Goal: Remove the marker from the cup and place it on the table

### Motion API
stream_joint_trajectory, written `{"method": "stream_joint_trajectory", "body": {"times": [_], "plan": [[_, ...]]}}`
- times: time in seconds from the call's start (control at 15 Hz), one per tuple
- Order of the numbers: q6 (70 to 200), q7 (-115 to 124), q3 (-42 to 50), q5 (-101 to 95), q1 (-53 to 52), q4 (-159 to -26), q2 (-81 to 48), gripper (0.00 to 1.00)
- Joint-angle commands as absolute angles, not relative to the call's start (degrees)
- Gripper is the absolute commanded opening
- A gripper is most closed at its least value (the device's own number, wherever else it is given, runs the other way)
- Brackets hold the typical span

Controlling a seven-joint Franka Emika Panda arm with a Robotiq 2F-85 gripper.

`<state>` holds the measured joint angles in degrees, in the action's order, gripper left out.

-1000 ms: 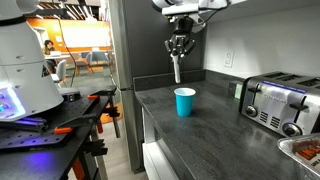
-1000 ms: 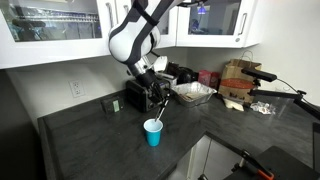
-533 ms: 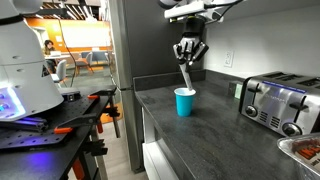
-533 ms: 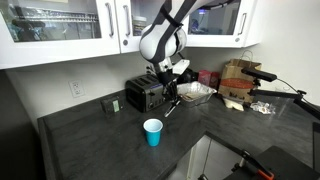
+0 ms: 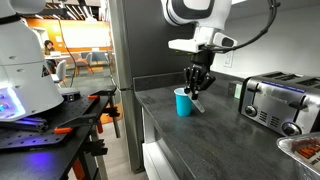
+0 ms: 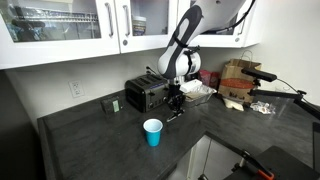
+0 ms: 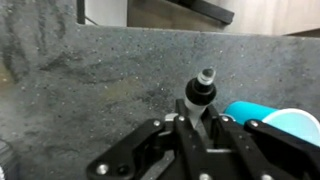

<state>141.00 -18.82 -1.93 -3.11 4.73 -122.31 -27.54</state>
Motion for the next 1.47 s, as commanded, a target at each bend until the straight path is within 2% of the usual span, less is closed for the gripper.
{"method": "stream_joint_trajectory", "body": {"times": [0.0, 0.2, 0.47, 0.87, 0.93, 1.0, 1.07, 1.4], "plan": [[147.83, -13.79, -2.38, 2.12, 5.74, -121.01, -31.08, 0.05], [153.88, -8.67, -2.11, 5.58, 5.6, -119.81, -34.71, 0.05], [161.54, 3.46, 2.82, 4.05, 0.87, -118.7, -38.59, 0.05], [161.32, 11.22, 10.71, 1.4, -5.08, -116.69, -40.7, 0.05], [160.82, 11.61, 11.2, 1.11, -5.43, -116.31, -40.98, 0.11], [160.17, 11.58, 11.34, 0.9, -5.45, -116.09, -41.23, 0.46], [159.67, 11.96, 11.6, 0.79, -5.65, -116.12, -41.33, 0.47], [156.14, 8.86, 10.91, -1.67, -5.47, -117.67, -39.1, 0.83]]}}
